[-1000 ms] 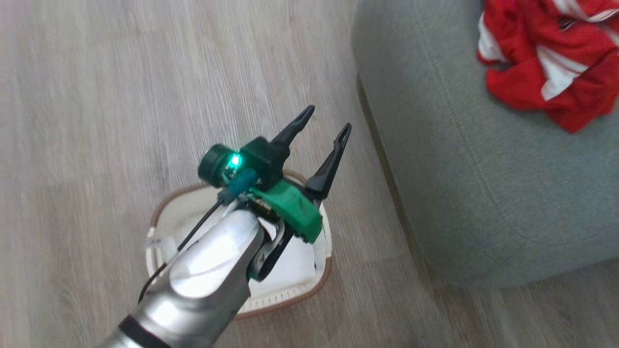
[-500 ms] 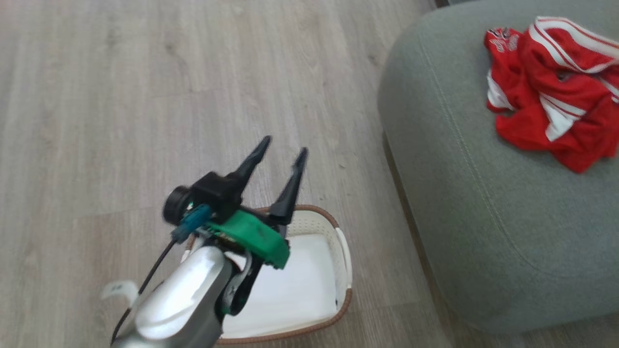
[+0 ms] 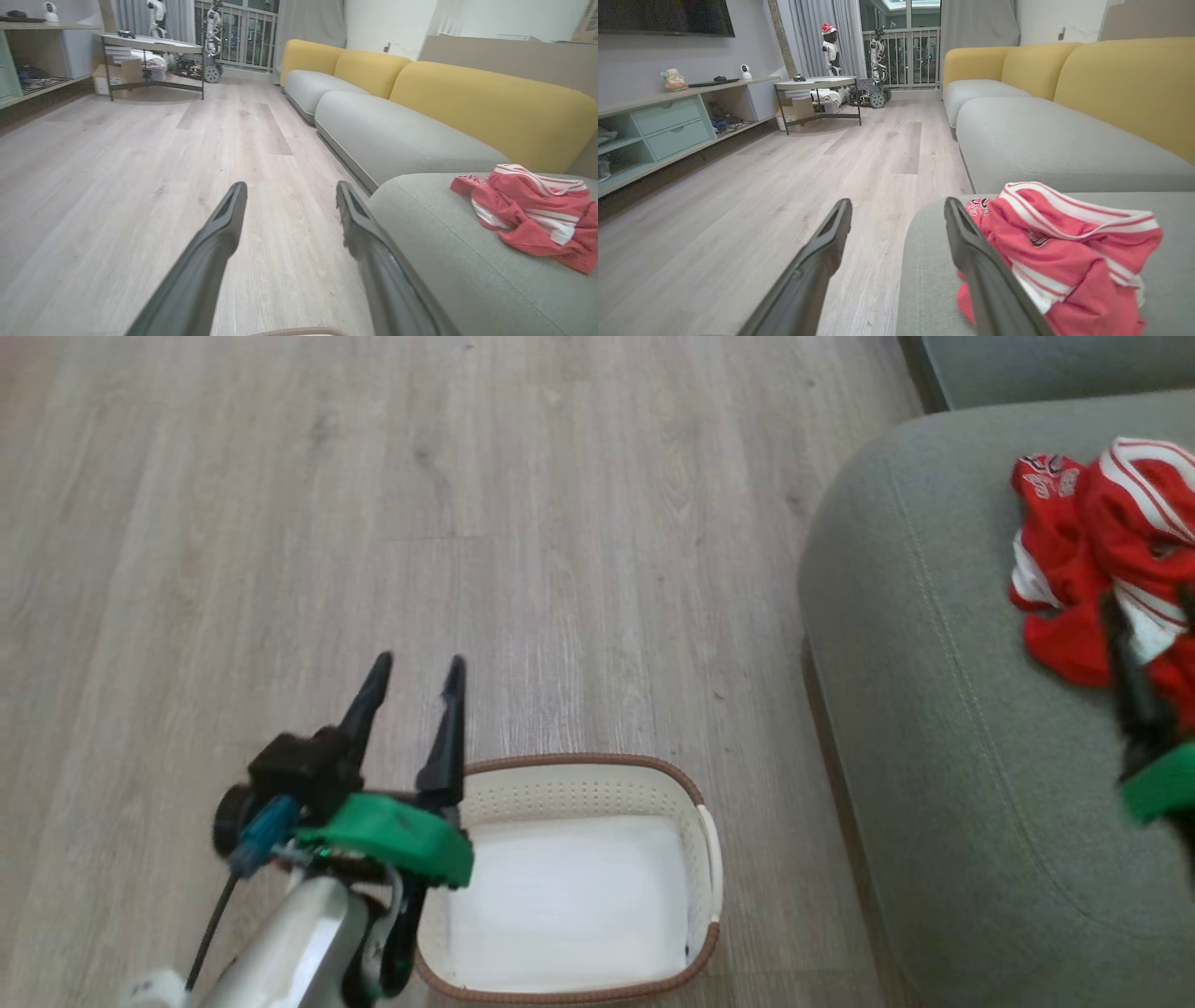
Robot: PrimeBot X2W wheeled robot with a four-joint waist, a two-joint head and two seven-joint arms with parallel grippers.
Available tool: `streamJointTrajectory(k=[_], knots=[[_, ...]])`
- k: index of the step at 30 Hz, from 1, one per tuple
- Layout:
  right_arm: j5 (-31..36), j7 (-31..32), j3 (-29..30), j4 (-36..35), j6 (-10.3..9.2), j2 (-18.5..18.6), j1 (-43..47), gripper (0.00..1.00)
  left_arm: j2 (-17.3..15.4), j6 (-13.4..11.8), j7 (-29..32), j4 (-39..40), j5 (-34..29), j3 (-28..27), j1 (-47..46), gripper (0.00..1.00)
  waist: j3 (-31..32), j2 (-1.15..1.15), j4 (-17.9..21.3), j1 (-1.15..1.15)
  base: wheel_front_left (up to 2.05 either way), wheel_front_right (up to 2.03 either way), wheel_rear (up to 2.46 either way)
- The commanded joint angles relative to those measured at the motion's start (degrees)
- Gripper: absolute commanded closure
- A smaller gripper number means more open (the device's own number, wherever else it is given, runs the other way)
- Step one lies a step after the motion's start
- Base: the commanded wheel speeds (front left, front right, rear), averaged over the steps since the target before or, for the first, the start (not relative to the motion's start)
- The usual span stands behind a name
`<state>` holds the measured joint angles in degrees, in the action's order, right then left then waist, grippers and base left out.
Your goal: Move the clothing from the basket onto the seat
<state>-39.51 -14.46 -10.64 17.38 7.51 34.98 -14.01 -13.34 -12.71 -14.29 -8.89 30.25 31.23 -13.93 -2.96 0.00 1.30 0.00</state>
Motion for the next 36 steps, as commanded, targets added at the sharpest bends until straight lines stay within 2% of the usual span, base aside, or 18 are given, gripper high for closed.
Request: streamJointTrajectory(k=[1, 7, 16, 28, 36], knots=[[1.13, -0.53, 0.85, -2.48, -0.02, 0.72, 0.62, 0.00, -1.22, -0.32, -0.71, 2.32, -0.75, -3.05, -1.37, 0.00, 0.37, 0.00, -0.60, 0.00, 0.00, 0.00, 0.00], [6.02, -0.53, 4.59, -5.49, -0.02, -6.55, 7.63, 0.00, -0.47, -1.45, -0.71, 3.68, -2.59, -8.43, 3.52, 0.00, 1.31, 0.00, -1.60, 0.00, 0.00, 0.00, 0.00], [10.72, -0.53, 7.85, -8.21, -0.02, -13.01, 12.75, 0.00, 2.78, 0.81, -0.71, 5.09, -6.51, -13.94, 8.23, 0.00, 1.87, 0.00, -2.73, 0.00, 0.00, 0.00, 0.00], [12.03, -0.53, 8.59, -9.77, -0.02, -15.01, 13.30, 0.00, 6.90, 4.50, -0.71, 3.92, -10.54, -18.84, 9.93, 0.00, 1.70, 0.00, -2.36, 0.00, 0.00, 0.00, 0.00], [11.95, -0.53, 8.67, -10.59, -0.02, -15.48, 13.30, 0.00, 8.63, 5.84, -0.71, 3.34, -11.72, -20.91, 10.64, 0.00, 1.58, 0.00, -2.15, 0.00, 0.00, 0.00, 0.00]])
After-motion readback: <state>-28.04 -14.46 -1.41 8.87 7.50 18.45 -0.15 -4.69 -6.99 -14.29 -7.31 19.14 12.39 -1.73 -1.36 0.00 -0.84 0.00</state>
